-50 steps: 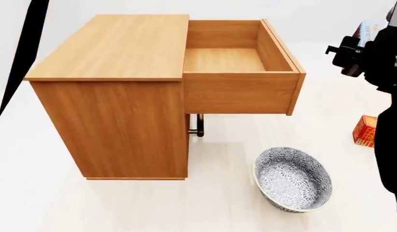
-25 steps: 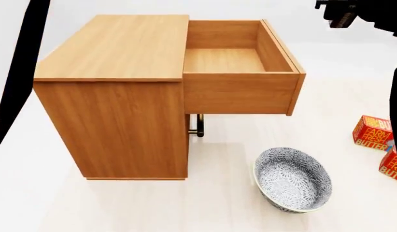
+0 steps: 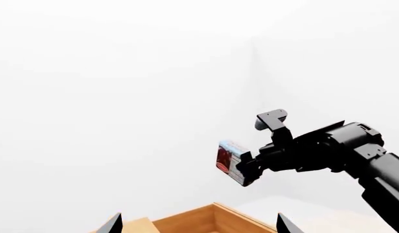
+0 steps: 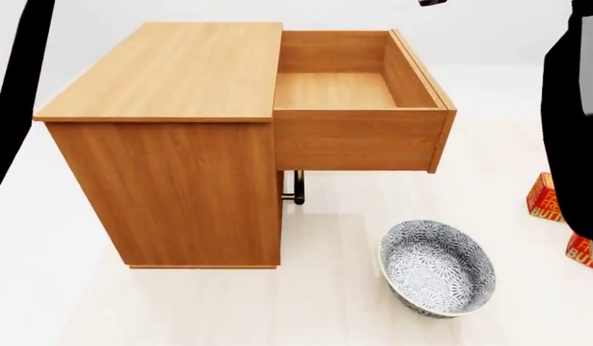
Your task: Put the chocolate pudding in the top drawer of the cabinet and close it.
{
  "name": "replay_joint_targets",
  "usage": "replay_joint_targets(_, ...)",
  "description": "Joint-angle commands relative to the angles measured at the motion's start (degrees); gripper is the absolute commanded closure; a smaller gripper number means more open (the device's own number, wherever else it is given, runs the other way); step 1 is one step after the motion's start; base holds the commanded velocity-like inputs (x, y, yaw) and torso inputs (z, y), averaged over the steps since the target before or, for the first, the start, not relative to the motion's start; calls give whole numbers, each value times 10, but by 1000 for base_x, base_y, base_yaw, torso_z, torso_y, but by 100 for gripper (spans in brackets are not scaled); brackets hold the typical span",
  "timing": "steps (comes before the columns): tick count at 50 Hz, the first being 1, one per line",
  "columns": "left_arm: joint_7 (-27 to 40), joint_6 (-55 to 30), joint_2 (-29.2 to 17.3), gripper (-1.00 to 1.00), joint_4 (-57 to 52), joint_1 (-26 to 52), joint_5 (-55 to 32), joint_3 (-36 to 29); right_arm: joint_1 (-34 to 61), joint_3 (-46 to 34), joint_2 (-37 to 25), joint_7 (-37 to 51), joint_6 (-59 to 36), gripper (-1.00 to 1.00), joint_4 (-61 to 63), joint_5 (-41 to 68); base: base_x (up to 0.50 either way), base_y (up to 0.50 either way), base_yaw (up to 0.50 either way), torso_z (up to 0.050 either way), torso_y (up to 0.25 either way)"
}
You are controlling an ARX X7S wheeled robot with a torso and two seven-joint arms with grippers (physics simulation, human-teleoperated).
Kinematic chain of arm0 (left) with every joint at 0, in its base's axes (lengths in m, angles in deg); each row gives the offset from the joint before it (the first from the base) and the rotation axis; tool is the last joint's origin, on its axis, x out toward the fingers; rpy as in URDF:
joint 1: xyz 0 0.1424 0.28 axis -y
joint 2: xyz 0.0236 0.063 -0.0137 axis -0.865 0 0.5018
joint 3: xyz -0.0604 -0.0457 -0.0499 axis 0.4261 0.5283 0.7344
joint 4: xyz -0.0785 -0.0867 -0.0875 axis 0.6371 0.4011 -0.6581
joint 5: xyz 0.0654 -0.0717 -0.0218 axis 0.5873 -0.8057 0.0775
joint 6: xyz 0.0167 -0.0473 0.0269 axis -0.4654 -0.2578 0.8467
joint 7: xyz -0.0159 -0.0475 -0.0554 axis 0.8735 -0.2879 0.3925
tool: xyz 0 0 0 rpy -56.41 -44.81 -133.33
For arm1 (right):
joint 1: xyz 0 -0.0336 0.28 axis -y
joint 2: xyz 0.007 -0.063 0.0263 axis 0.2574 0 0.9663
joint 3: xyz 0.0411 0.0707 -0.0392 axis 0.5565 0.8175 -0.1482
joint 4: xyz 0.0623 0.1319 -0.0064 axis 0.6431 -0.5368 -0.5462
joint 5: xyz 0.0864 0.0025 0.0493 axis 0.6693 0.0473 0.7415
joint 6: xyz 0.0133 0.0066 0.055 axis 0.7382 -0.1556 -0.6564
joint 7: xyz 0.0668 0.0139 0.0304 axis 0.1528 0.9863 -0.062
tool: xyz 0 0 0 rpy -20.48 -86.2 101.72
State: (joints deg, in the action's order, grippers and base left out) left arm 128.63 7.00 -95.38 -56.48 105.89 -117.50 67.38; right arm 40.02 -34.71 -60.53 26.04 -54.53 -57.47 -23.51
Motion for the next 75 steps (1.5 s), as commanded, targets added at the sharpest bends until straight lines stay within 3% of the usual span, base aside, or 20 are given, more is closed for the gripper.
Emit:
replay_joint_targets(1,-3,-1,-4,-100,1,-3,-1,8,32,-27,42,-70,-51,100,0,0,0,0,0,0,0)
replay_joint_targets(9,-5,-2,-3,-100,2,0,1,8,31,-80,57,-80,-71,100,0,51,0,0,0,0,0)
replay_joint_targets(15,0,2,-6,-100,2,20,-6,-5,26,-224,57,-54,-83,100,0,212,0,0,0,0,0)
replay_joint_targets(22,-2,0,-4,-100,3,19,-2,-3,15,-451,57,-32,-59,100,6,438,0,0,0,0,0)
replay_joint_targets(28,-2,1,-4,-100,0,12,-2,4,2,-542,57,-2,-42,100,3,528,0,0,0,0,0)
replay_joint_targets(38,-3,1,-4,-100,-3,-5,-2,18,-19,-521,57,36,-46,100,0,521,0,0,0,0,0)
replay_joint_targets(51,-7,0,1,-100,-6,-23,1,33,-29,-619,57,66,-38,100,1,640,0,0,0,0,0)
replay_joint_targets(62,-12,-7,5,-100,-3,-42,8,48,-14,-533,57,101,-82,100,0,616,0,0,0,0,0)
replay_joint_targets(75,-10,-6,3,-100,-7,-54,2,62,4,-635,57,145,-125,100,0,761,0,0,0,0,0)
